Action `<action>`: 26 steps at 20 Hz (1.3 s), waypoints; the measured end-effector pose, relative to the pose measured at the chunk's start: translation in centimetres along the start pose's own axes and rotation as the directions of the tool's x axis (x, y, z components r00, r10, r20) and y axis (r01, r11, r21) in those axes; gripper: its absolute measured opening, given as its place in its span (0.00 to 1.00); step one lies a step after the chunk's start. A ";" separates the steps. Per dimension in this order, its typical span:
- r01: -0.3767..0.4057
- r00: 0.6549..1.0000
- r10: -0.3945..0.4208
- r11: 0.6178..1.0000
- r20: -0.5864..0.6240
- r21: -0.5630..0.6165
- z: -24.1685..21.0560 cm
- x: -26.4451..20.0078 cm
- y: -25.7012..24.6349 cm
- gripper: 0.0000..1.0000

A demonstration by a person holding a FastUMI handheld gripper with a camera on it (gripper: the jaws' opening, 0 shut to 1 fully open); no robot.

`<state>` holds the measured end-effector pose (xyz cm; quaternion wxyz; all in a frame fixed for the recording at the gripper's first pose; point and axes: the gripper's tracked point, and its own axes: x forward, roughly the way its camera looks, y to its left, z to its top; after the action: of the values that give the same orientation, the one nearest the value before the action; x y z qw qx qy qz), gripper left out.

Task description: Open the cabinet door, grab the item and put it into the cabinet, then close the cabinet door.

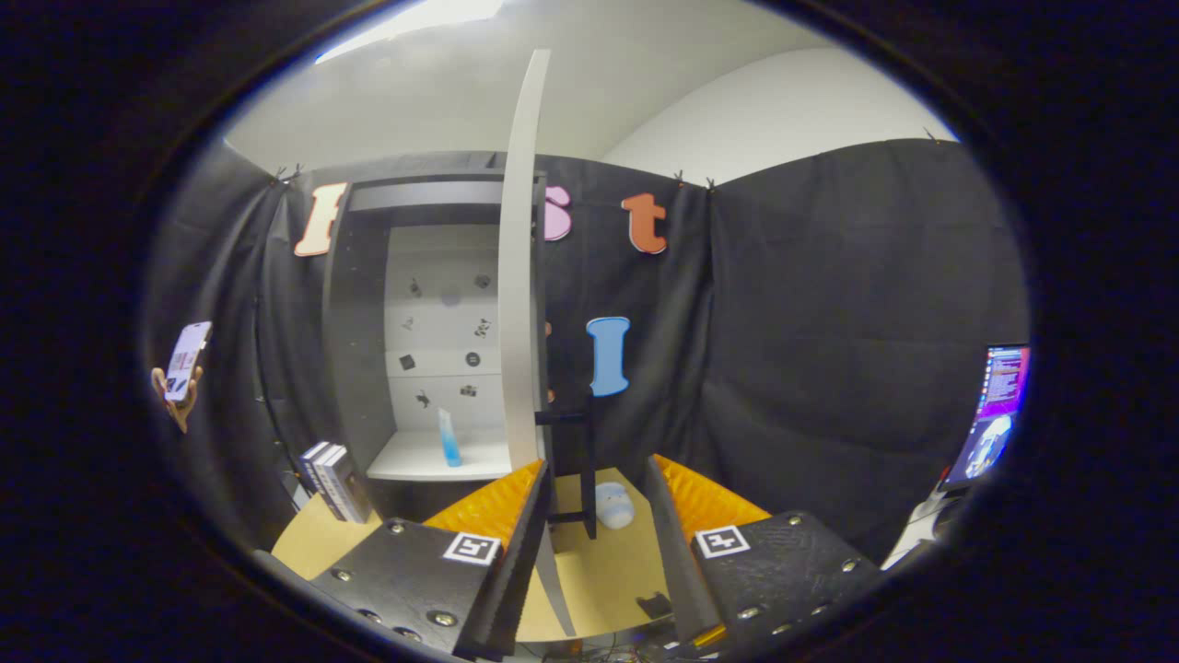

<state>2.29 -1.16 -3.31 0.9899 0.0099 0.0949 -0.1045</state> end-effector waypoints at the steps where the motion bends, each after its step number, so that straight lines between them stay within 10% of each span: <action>1: -0.033 0.999 0.033 0.999 -0.008 0.007 -0.2 0.1 0.8 0.62; 26: -0.520 0.844 0.516 0.854 -0.144 0.015 -4.4 7.2 15.4 0.63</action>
<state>11.61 12.58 -9.03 0.9720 0.0302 0.1607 0.1687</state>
